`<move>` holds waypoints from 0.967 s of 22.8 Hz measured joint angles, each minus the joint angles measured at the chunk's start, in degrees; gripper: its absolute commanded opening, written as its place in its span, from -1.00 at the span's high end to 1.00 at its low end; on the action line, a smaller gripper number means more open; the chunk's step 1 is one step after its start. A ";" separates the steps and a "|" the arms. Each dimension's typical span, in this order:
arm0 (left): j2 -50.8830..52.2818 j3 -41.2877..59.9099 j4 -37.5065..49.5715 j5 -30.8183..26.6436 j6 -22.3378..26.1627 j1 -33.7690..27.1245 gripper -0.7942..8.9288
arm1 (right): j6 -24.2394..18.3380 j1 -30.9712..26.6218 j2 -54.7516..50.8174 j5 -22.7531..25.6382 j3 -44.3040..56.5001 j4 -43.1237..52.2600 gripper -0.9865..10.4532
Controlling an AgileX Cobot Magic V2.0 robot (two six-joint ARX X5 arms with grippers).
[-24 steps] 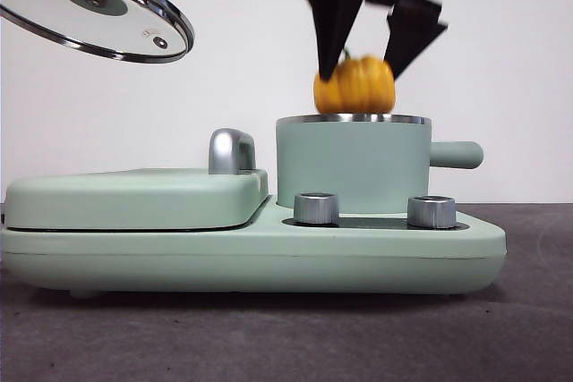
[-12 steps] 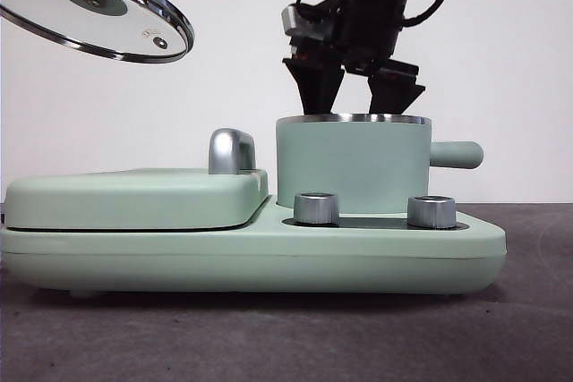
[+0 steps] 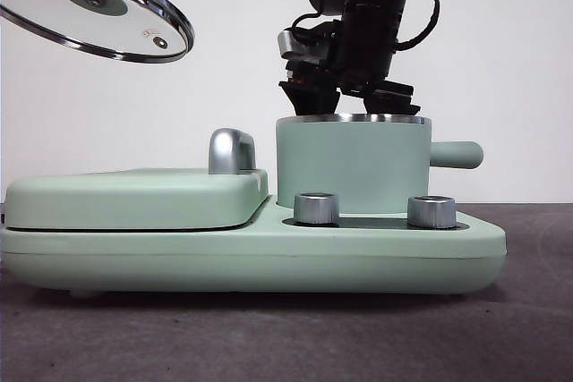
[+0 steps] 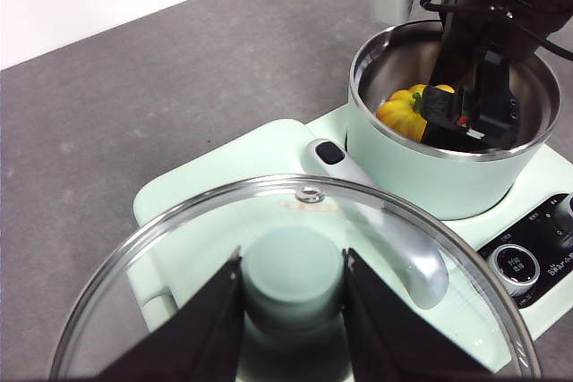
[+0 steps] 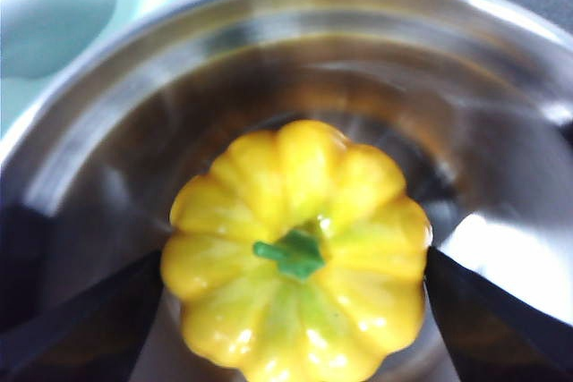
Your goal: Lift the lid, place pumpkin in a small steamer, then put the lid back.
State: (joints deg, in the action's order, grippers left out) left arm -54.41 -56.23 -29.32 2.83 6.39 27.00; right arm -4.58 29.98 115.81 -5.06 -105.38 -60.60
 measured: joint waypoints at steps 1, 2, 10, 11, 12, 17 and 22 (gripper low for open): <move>0.00 0.00 0.00 0.00 0.00 0.02 0.80 | -0.07 -0.04 0.26 -0.63 0.00 0.00 0.08; 0.00 0.00 0.00 0.00 0.00 0.02 0.80 | -0.09 -0.09 0.39 -0.79 0.00 0.00 0.08; 0.00 0.00 0.00 0.00 0.00 0.02 0.80 | -0.13 -0.09 0.94 -0.81 0.00 0.24 -0.04; 0.00 0.00 0.00 0.00 0.00 0.02 0.80 | -0.15 -0.11 0.92 -0.77 0.00 0.33 -0.05; 0.00 0.00 0.00 0.00 0.00 0.02 0.80 | -0.15 -0.20 0.94 -0.74 0.00 0.46 -0.05; 0.00 0.00 0.00 0.00 0.00 0.02 0.80 | -0.15 -0.35 0.92 -0.79 -0.50 0.04 -0.06; 0.00 0.00 0.00 0.00 0.00 0.02 0.80 | -0.13 -0.15 0.44 -0.81 -6.32 -5.53 -0.01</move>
State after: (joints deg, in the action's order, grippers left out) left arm -54.41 -56.23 -29.32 2.83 6.39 27.03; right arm -4.71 29.82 116.25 -5.87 -111.70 -66.13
